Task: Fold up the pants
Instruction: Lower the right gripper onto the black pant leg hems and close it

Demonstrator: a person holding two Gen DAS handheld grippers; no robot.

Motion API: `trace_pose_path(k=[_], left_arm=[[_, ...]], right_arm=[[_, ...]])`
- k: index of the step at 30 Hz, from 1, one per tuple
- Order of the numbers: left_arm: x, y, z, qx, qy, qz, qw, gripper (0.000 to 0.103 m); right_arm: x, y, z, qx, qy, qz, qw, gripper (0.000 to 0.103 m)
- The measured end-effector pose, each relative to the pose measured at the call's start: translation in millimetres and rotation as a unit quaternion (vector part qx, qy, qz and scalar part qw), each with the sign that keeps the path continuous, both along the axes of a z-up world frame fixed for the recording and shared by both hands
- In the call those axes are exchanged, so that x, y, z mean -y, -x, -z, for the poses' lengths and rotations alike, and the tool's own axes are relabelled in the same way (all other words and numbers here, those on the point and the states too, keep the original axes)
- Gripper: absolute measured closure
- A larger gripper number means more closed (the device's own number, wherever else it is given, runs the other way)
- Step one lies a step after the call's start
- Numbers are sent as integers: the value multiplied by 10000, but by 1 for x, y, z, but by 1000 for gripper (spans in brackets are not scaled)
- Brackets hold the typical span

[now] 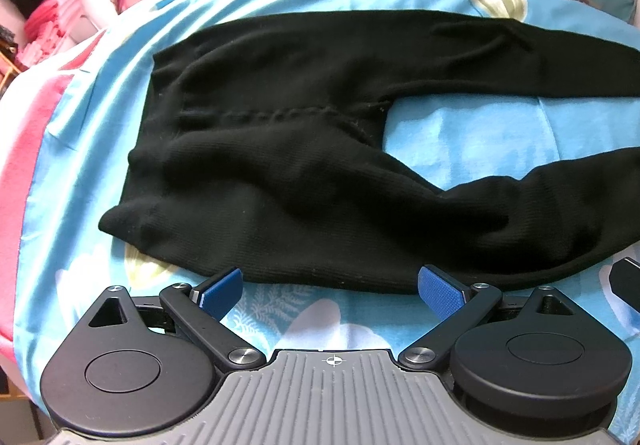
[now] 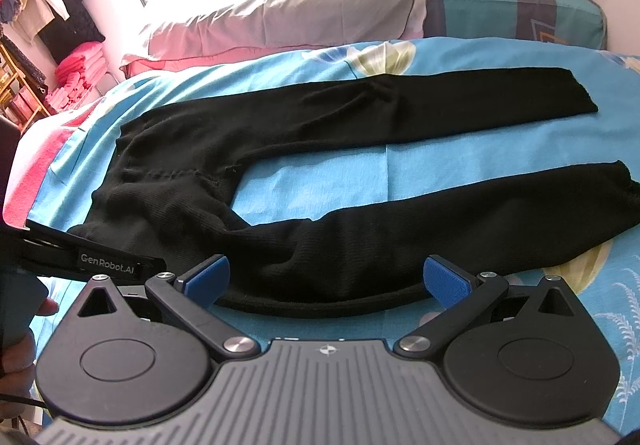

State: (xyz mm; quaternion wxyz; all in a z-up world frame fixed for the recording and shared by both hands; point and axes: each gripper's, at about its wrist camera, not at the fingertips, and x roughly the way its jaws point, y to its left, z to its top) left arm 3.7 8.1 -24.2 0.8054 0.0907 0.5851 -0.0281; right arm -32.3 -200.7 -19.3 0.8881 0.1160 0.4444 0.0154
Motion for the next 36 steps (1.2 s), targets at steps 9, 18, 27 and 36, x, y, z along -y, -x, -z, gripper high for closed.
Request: trace_pose_path(k=[9,18,27,36], left_arm=[[-3,-10,9,-15,-17,-6,10000,0],[-77,-67,42,200,-230,-1081,9937,0],[-116,-71,84,-86,-109,-1507,9885,0],[-115,-76,85,-144,-235,-1618,9864,0]], right_arm=[[9,-6,8,-107,-181,104,9997,0],[112,-1,58,-518,-758,1455,9851,40],[231,-7,89,-139,-681,3865,9197,23],[242,-31,102,297,-153,3847,9224,57]])
